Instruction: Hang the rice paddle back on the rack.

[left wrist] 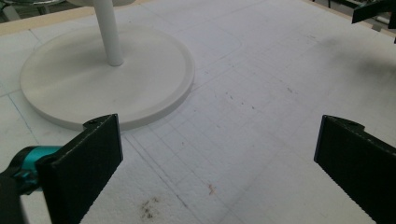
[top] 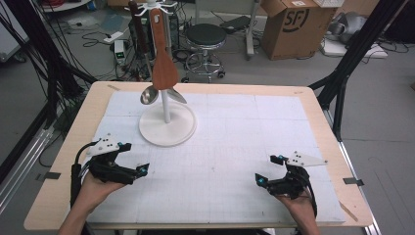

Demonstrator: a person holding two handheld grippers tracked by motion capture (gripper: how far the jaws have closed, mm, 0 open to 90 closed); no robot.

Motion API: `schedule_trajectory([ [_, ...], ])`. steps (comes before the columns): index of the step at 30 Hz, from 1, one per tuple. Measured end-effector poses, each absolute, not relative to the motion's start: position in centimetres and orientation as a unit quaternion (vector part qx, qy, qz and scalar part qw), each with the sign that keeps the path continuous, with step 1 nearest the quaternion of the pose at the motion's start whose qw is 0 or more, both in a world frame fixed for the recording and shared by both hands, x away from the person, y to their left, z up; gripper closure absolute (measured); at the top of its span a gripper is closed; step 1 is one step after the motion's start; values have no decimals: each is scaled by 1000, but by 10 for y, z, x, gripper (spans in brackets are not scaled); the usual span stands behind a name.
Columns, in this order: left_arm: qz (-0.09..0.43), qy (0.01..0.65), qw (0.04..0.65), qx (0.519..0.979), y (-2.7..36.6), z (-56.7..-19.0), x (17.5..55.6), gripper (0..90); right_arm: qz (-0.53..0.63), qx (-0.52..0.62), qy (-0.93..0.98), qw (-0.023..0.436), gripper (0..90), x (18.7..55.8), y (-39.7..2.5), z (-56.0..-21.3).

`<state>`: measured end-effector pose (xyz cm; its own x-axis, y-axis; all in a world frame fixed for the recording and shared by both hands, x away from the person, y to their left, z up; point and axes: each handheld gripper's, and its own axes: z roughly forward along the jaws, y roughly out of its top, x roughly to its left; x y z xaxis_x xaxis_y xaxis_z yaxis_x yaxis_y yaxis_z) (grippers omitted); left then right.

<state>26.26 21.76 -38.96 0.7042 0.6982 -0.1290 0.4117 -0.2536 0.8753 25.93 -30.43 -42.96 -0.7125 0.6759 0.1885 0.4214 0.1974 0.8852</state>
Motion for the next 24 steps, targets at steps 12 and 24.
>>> schedule_trajectory([
  [12, 142, 359, 486, 784, 212, -408, 256, 17, 517, 362, 766, 120, 11, 259, -305, -433],
  [24, 155, 356, 475, 789, 210, -415, 248, 17, 509, 363, 771, 121, 11, 259, -307, -439],
])
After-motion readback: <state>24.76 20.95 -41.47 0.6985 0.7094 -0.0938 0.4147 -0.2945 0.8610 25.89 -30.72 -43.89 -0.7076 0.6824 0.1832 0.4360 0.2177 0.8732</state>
